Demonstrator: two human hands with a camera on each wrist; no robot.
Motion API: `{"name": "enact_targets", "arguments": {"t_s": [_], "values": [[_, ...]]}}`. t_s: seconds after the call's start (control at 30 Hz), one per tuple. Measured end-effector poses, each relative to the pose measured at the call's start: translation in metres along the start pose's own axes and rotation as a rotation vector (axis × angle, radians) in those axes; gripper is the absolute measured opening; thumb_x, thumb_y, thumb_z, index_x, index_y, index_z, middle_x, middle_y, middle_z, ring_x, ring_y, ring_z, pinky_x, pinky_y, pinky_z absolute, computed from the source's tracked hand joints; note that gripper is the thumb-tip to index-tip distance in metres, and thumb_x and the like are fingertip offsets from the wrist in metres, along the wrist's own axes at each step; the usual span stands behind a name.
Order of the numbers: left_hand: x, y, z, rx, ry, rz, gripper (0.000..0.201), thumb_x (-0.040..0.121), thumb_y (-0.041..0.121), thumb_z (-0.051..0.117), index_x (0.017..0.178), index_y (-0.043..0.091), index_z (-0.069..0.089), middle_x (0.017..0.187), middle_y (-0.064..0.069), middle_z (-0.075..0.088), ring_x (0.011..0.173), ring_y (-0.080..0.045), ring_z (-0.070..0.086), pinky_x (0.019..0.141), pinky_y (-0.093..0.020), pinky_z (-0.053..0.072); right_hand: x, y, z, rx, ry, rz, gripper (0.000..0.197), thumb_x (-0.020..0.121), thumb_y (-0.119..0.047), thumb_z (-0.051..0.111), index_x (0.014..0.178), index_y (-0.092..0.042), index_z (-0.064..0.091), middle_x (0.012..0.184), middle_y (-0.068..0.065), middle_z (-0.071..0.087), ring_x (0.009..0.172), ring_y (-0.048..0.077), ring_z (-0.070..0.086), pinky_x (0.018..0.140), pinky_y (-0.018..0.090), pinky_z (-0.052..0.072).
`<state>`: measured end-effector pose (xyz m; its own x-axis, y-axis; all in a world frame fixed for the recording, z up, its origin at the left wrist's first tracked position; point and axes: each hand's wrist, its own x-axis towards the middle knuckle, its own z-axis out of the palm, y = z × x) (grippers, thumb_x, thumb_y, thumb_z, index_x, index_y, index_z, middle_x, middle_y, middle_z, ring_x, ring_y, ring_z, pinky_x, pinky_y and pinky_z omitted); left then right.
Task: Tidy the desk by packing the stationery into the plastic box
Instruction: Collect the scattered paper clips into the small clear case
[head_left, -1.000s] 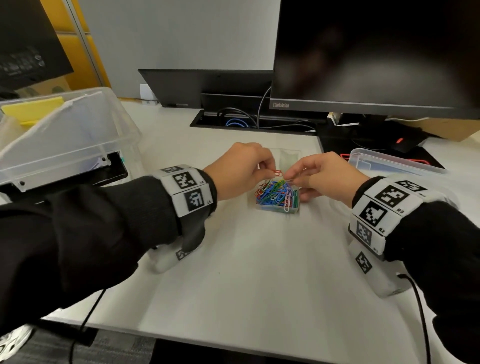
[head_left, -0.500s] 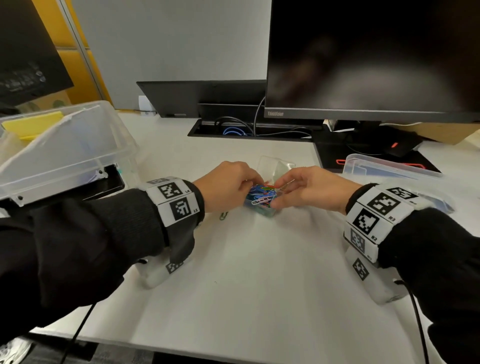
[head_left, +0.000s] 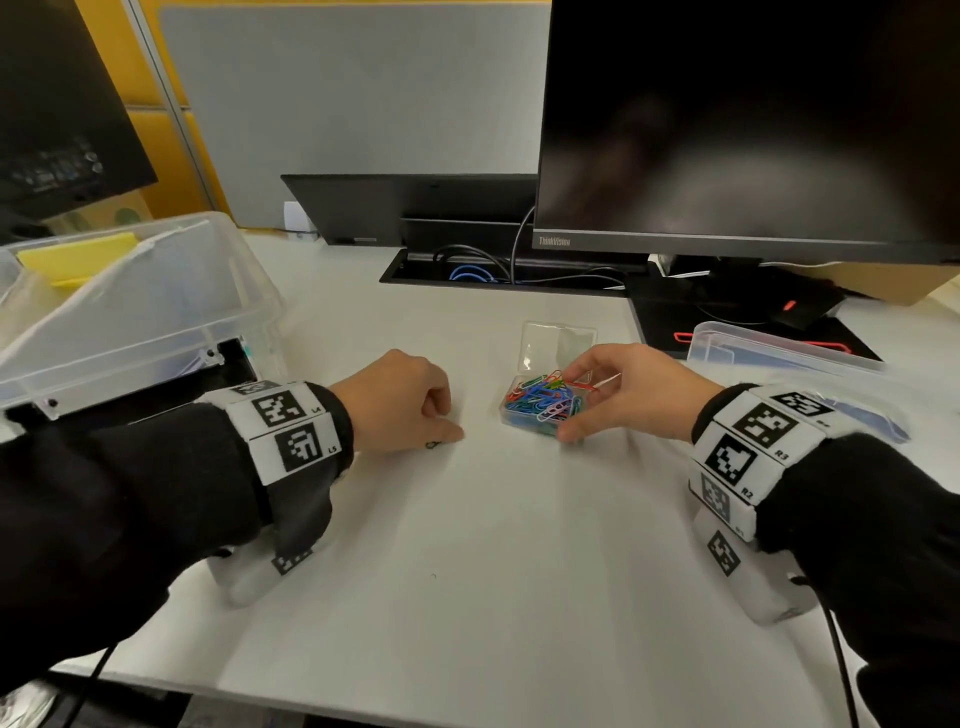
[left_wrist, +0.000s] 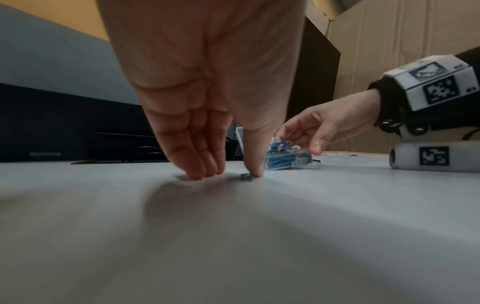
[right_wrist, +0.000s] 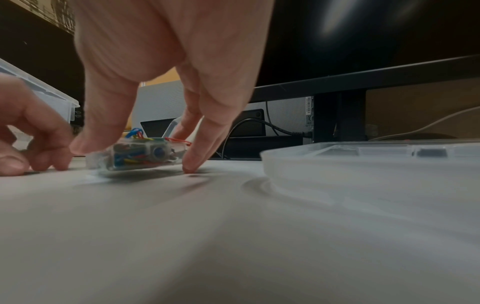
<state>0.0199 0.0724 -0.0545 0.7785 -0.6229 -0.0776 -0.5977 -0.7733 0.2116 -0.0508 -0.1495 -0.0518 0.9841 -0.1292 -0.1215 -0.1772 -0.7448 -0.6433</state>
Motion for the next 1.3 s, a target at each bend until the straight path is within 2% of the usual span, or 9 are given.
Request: {"name": "enact_targets", "arguments": {"t_s": [0.17,0.27,0.4,0.6,0.73,0.93,1.03,1.1,1.3], "values": [[0.001,0.005,0.000,-0.020,-0.019,0.013,0.016,0.088,0.015,0.055,0.097,0.010,0.067,0.079,0.006,0.058,0.077,-0.010,0.051,0.070,-0.018,0.039,0.003,0.003,0.001,0.001,0.044,0.010,0.044,0.061,-0.040,0.082,0.098,-0.023,0.067,0.106,-0.001,0.065,0.098,0.016,0.062,0.089,0.031,0.050],[0.000,0.004,0.001,-0.008,0.005,0.008,0.016,0.088,0.021,0.057,0.099,0.011,0.065,0.088,0.001,0.062,0.080,-0.011,0.051,0.072,-0.019,0.038,0.004,0.004,0.002,-0.022,0.086,-0.012,0.023,0.076,-0.028,0.072,0.097,-0.019,0.068,0.107,0.002,0.066,0.097,0.017,0.062,0.085,0.031,0.051],[-0.008,-0.007,-0.003,0.014,0.036,-0.077,0.026,0.083,0.038,0.064,0.091,0.014,0.065,0.076,0.007,0.054,0.076,-0.013,0.051,0.070,-0.021,0.040,0.005,0.005,0.001,-0.040,0.096,-0.027,0.017,0.080,-0.013,0.066,0.098,-0.015,0.068,0.104,0.008,0.066,0.086,0.021,0.063,0.078,0.033,0.054],[-0.010,-0.009,0.000,0.005,0.027,-0.061,0.016,0.087,0.019,0.056,0.096,0.010,0.067,0.081,0.004,0.058,0.077,-0.014,0.053,0.071,-0.020,0.041,0.008,0.006,0.002,-0.043,0.141,-0.041,0.012,0.078,-0.007,0.068,0.087,-0.013,0.072,0.093,0.012,0.070,0.088,0.025,0.065,0.085,0.037,0.054],[-0.001,0.001,0.001,0.020,0.025,0.026,0.018,0.088,0.015,0.051,0.098,0.008,0.064,0.087,-0.001,0.061,0.077,-0.014,0.050,0.071,-0.020,0.039,0.008,0.006,0.000,-0.053,0.176,-0.026,0.014,0.078,-0.005,0.067,0.084,-0.016,0.073,0.079,0.003,0.066,0.082,0.021,0.063,0.083,0.030,0.053],[0.027,0.035,-0.006,-0.114,0.319,0.361,0.018,0.092,0.011,0.050,0.103,0.003,0.063,0.096,-0.007,0.059,0.080,-0.012,0.046,0.071,-0.011,0.027,0.005,0.005,-0.004,0.044,0.199,-0.035,0.015,0.076,-0.001,0.069,0.081,-0.015,0.073,0.062,-0.005,0.059,0.059,0.011,0.059,0.065,0.020,0.055],[0.042,0.049,-0.005,-0.095,0.272,0.373,0.021,0.093,0.012,0.048,0.106,0.005,0.062,0.105,-0.010,0.060,0.094,-0.020,0.053,0.076,-0.013,0.029,0.003,0.000,-0.002,0.160,0.198,-0.081,0.011,0.075,-0.003,0.072,0.084,-0.010,0.073,0.064,-0.002,0.064,0.051,0.000,0.059,0.055,0.008,0.052],[0.047,0.052,-0.004,-0.074,0.205,0.377,0.023,0.093,0.012,0.047,0.109,0.006,0.062,0.109,-0.010,0.062,0.098,-0.020,0.055,0.076,-0.013,0.029,0.005,-0.001,0.001,0.184,0.180,-0.093,0.011,0.075,-0.003,0.072,0.085,-0.009,0.072,0.072,0.005,0.067,0.055,0.002,0.061,0.058,0.010,0.054],[0.040,0.043,-0.003,-0.103,0.164,0.361,0.026,0.087,0.031,0.059,0.108,0.015,0.062,0.102,-0.002,0.060,0.083,-0.009,0.051,0.076,-0.020,0.042,0.003,-0.002,0.000,0.181,0.203,-0.079,0.012,0.080,-0.018,0.070,0.092,-0.014,0.070,0.075,-0.002,0.066,0.067,0.008,0.062,0.056,0.015,0.054]]}}
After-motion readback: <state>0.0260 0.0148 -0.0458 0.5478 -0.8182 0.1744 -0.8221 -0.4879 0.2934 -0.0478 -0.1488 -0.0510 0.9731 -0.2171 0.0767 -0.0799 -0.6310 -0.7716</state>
